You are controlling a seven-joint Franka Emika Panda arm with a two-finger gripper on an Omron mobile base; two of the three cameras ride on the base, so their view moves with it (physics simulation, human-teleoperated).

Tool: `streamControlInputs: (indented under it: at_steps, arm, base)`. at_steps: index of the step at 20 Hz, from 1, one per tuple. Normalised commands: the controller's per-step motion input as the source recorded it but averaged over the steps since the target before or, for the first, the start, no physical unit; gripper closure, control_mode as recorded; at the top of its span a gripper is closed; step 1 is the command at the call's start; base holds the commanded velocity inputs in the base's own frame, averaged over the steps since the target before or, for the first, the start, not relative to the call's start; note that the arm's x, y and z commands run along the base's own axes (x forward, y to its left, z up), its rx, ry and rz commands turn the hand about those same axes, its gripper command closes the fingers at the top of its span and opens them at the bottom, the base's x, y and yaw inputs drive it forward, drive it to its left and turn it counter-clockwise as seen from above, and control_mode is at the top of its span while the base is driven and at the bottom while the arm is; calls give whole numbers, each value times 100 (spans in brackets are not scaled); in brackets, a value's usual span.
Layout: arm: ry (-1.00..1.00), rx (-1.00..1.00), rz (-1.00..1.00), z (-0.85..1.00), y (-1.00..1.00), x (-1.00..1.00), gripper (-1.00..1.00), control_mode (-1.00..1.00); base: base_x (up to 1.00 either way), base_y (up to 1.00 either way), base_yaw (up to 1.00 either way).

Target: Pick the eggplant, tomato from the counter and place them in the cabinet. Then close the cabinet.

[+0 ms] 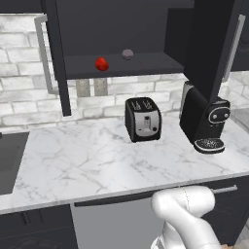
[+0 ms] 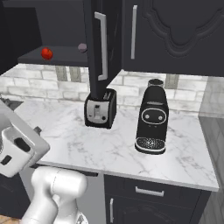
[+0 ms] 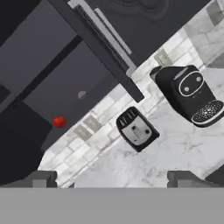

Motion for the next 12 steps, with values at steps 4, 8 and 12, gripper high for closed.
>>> streamControlInputs:
  at_steps: [4,8,12]
  arm:
    - [0,50,-24,-6,-64,1,-100,-100]
    - [1,47,-16,-3,-66,13,-100,-100]
    - [0,37,-8,-4,-65,22,-100,-100]
  base:
    - [0,0,0]
    - [0,0,0]
    - [0,0,0]
